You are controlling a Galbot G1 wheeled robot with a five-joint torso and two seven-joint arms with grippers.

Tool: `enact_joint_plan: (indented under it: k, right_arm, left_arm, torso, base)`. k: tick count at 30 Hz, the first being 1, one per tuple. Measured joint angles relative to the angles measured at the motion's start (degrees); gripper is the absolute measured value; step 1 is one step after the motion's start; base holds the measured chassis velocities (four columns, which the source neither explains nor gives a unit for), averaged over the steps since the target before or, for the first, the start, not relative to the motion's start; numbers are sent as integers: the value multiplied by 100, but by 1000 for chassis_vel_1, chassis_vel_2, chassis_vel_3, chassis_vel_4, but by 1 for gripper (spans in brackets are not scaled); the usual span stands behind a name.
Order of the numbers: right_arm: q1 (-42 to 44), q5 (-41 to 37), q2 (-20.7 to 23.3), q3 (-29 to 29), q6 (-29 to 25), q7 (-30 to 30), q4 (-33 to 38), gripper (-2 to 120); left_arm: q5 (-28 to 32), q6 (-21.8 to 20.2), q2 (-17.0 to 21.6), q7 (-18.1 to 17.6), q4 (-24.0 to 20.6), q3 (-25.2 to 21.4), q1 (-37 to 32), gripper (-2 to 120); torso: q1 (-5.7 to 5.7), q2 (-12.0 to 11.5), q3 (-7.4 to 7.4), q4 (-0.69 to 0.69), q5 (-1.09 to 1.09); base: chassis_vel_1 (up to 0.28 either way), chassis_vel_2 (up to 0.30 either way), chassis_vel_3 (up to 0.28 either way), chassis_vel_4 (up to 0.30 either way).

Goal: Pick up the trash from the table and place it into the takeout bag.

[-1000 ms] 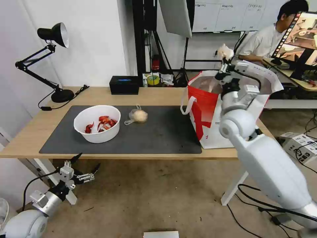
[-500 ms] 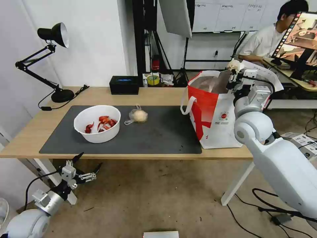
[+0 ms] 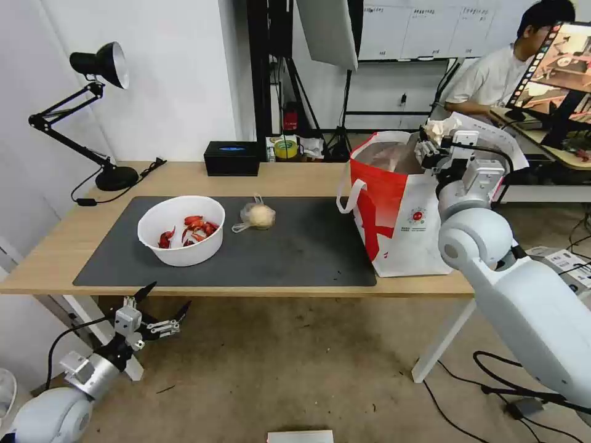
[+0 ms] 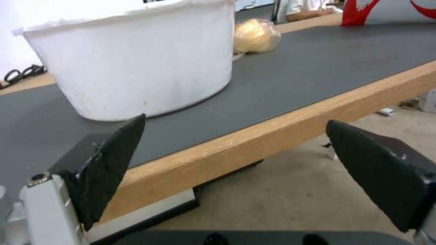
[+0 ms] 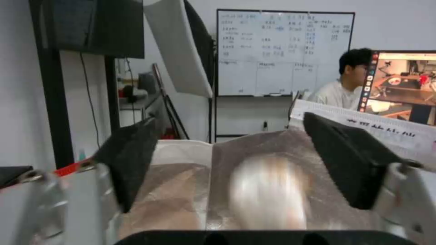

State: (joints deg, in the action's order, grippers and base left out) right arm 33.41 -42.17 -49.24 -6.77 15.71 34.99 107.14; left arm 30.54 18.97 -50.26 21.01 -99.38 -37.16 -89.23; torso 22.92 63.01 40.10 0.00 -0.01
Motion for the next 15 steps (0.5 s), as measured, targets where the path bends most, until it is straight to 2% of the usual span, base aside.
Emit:
enact_joint_plan:
  k: [2, 5, 15]
  right_arm:
    - [-10, -3, -19, 14, 0, -11, -19, 92]
    - [-44, -21, -26, 37, 1, -23, -27, 99]
    - [-112, -263, -20, 62, -173, -101, 112, 100]
  left_arm:
    - [2, -1, 4, -1, 10, 0, 8, 100]
    - [13, -1, 25, -2, 20, -13, 10, 100]
    - [61, -1, 68, -2, 6, -37, 23, 100]
  torso:
    - [0, 0, 0, 0, 0]
    - [0, 0, 0, 0, 0]
    - [0, 1, 0, 0, 0]
  base:
    - [0, 0, 0, 0]
    - [0, 0, 0, 0]
    - [0, 0, 0, 0]
